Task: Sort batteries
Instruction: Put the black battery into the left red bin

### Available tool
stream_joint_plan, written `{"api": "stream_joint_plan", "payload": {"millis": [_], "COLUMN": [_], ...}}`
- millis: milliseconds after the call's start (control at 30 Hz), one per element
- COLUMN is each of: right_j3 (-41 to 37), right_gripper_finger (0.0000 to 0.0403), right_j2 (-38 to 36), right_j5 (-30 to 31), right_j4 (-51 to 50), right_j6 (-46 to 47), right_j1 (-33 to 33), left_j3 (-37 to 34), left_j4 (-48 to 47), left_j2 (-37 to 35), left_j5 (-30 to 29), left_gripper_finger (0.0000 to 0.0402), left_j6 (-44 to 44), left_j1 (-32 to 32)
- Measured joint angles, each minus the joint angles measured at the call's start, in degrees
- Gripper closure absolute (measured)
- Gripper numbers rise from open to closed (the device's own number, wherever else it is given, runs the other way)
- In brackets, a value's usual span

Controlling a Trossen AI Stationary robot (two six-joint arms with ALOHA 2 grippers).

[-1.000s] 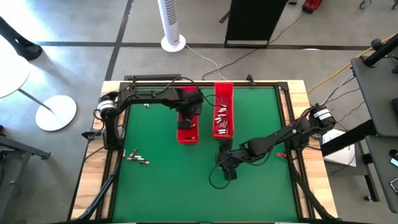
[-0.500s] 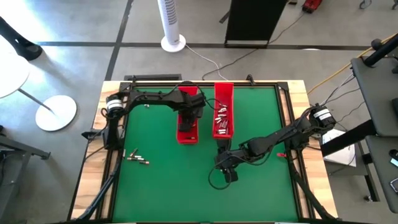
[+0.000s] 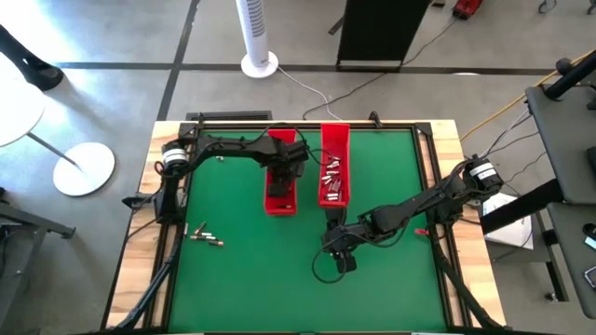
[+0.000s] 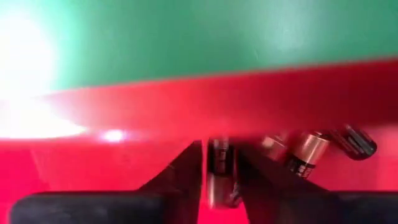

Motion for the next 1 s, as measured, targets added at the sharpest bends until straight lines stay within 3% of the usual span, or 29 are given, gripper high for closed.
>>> {"api": "stream_joint_plan", "payload": {"millis": [200,367,633,833,1000], "right_j3": [0.00,-0.02,-0.02,-0.02,-0.05], "right_gripper_finger": [0.0200,0.0200,0.0200,0.0200,0.0200], "right_j2": [0.00,0.00,0.00,0.00,0.00], "right_j5": [0.00,0.00,0.00,0.00,0.00], "right_j4": [-0.05,-0.08,-0.19,-1.19,-1.28], "right_j6": [0.01,0.01,0.03,1.13,1.32], "right_j1": [0.00,0.00,0.00,0.00,0.00], "left_j3": [-0.07,1.43,12.19,21.38,21.19], "left_j4": [0.35,-1.44,-9.52,-24.37,-33.75], "left_j2": [0.11,0.01,-3.96,-8.49,-13.91], "left_j5": [0.02,0.02,0.10,0.17,0.21], "left_gripper_finger": [0.0273,0.0267,0.0265,0.0265,0.0265], "left_j6": [0.02,-0.25,-3.52,-13.93,-26.44], "left_j1": [0.00,-0.21,-2.77,-7.59,-15.97]}}
